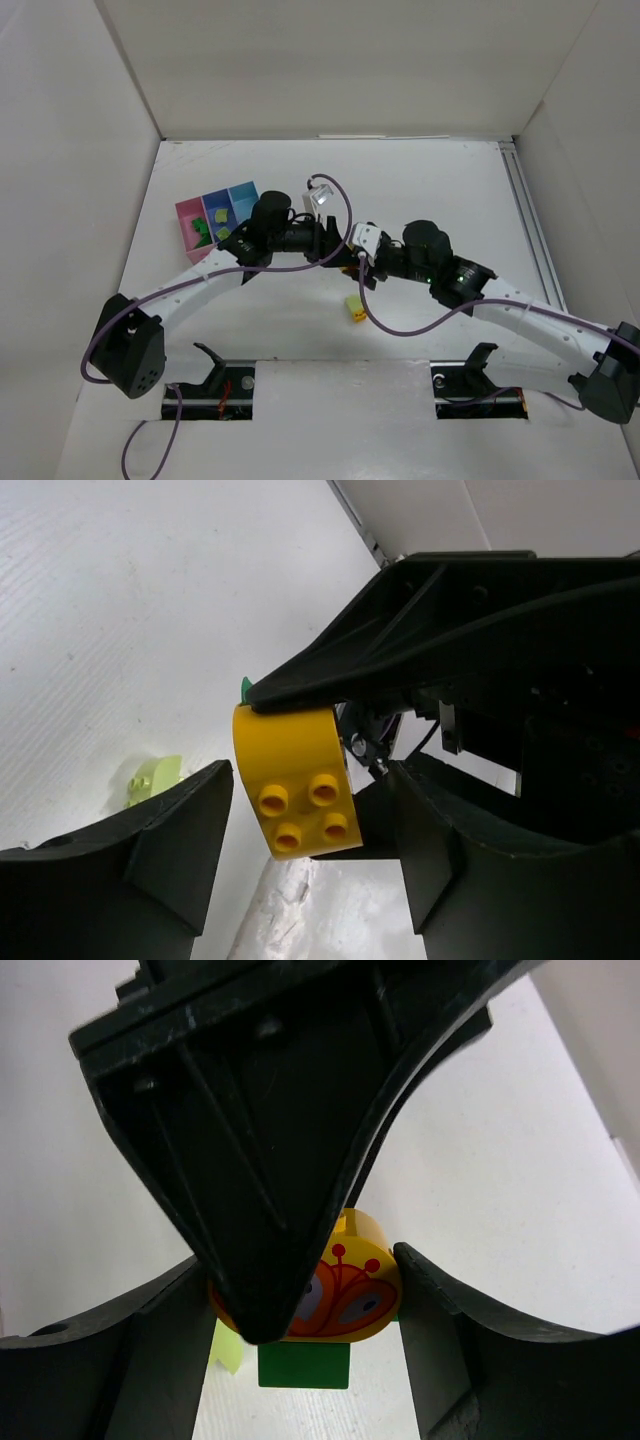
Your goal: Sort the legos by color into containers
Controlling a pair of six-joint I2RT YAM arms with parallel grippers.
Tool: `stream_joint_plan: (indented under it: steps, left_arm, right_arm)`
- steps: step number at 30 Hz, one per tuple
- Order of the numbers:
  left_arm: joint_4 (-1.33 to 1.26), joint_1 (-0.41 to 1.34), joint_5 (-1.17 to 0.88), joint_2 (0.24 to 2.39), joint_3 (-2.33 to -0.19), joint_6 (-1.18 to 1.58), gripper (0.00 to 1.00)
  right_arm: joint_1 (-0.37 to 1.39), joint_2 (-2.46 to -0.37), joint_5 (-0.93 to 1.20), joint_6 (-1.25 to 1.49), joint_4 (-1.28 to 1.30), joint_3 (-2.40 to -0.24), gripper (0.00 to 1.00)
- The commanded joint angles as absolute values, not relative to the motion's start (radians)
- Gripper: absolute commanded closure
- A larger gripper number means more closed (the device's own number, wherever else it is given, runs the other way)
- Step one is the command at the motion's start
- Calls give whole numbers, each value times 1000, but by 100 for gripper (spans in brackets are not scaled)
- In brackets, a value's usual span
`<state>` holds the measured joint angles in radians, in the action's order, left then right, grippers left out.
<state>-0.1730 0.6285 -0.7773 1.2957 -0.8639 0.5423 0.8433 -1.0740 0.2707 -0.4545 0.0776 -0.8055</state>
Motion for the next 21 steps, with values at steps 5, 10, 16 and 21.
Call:
stream_joint_plan:
  steps: [5, 10, 16, 21]
  left_arm:
    - [-181, 637, -854, 1308, -925, 528, 49]
    - [-181, 637, -845, 1298, -925, 528, 76]
    - [-181, 637, -836, 1289, -934, 528, 82]
    - [-172, 626, -836, 1289, -945, 519, 89]
  right_arm:
    - [857, -1015, 239, -483, -38, -853, 68]
    - [857, -1025, 221, -474, -38, -844, 68]
    - [857, -1034, 222, -474, -17, -844, 41]
    - [857, -1020, 213, -465, 77, -862, 23]
